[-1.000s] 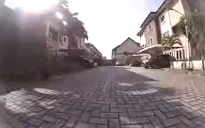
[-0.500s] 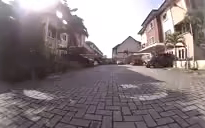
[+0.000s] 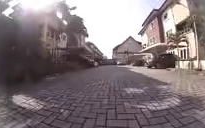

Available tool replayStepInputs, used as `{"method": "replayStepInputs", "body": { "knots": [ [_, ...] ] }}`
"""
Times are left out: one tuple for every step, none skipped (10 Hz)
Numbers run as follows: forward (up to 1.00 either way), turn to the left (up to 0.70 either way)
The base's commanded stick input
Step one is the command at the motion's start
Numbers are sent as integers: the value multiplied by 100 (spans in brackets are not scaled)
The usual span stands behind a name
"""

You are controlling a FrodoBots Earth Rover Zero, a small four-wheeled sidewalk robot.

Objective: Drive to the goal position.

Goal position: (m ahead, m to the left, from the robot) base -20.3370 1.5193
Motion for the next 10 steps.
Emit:
{"method": "replayStepInputs", "body": {
  "knots": [
    [69, 3],
    [69, 3],
    [69, 3],
    [69, 3],
    [69, 3],
    [69, 3],
    [69, 3],
    [69, 3],
    [69, 3],
    [69, 3]
  ]
}}
